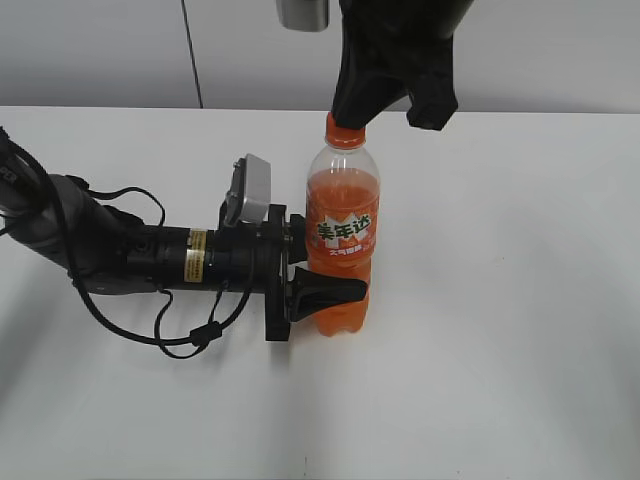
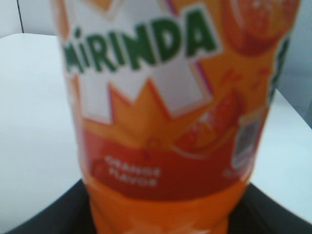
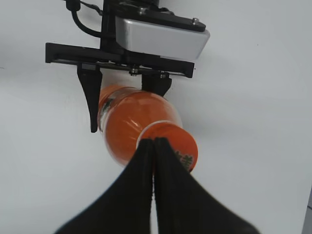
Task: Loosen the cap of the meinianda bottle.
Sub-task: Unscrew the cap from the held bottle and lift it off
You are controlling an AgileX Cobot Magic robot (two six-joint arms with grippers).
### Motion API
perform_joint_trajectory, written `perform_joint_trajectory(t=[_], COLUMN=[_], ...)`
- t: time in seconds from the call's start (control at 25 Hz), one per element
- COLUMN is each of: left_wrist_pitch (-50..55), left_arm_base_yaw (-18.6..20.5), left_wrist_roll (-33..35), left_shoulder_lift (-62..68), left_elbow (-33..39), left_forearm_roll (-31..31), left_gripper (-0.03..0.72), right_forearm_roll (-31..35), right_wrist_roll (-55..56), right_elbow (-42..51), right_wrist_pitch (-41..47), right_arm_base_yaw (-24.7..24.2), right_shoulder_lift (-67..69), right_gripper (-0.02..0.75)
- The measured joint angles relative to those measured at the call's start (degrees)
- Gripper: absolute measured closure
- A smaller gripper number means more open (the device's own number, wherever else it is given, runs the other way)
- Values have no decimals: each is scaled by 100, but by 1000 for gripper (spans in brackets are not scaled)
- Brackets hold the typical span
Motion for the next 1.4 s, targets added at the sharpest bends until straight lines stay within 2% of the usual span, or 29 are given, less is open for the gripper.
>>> perform_joint_trajectory(t=[0.2,0.32,0.44,0.52,0.6,0.76,0.88,1.04,1.4], left_wrist_pitch=[-5,-9,-9,-9,-9,-9,-9,-9,-9], left_arm_base_yaw=[0,0,0,0,0,0,0,0,0], left_wrist_roll=[11,50,50,50,50,50,55,55,55], left_shoulder_lift=[0,0,0,0,0,0,0,0,0], left_elbow=[0,0,0,0,0,0,0,0,0], left_forearm_roll=[17,40,47,47,47,47,47,47,47], left_gripper=[285,285,285,285,285,285,285,285,285], right_forearm_roll=[107,411,777,814,743,527,222,-270,-284], right_wrist_roll=[258,732,1623,2750,3781,5419,6436,7473,7882], right_elbow=[7,7,7,7,7,7,7,7,7], right_wrist_pitch=[25,25,25,25,25,25,25,25,25], right_arm_base_yaw=[1,1,6,6,6,6,6,6,6], right_shoulder_lift=[-51,-169,-310,-351,-356,-356,-356,-349,-112], right_gripper=[753,748,740,717,647,373,232,188,182])
